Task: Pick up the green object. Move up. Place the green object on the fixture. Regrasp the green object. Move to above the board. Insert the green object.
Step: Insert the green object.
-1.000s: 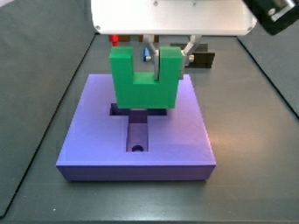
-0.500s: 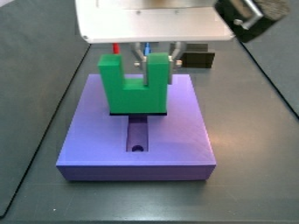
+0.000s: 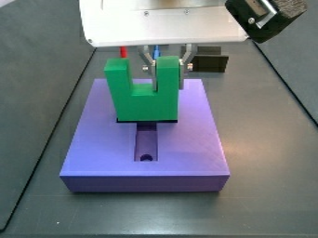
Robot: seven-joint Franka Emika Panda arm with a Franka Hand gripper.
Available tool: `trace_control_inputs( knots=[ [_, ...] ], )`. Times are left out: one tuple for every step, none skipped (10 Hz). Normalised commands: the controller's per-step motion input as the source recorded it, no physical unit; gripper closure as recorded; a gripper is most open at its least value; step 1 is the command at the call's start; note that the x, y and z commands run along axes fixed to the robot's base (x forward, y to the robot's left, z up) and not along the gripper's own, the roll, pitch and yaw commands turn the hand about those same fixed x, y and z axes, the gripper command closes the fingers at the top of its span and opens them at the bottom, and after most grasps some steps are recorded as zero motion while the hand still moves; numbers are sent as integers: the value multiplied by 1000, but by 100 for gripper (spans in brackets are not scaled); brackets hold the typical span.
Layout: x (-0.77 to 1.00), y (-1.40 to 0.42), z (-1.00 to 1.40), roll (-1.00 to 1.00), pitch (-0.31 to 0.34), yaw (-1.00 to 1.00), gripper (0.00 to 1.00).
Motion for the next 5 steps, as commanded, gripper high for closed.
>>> trace_control_inputs(
  knots=[
    [0, -26, -74, 119, 0, 60, 100],
    [0, -91, -40, 107, 0, 34, 100],
    [0, -77, -54, 113, 9, 23, 100],
    [14, -103, -37, 104, 9, 26, 100],
    [14, -91, -63, 117, 13, 34, 100]
  ],
)
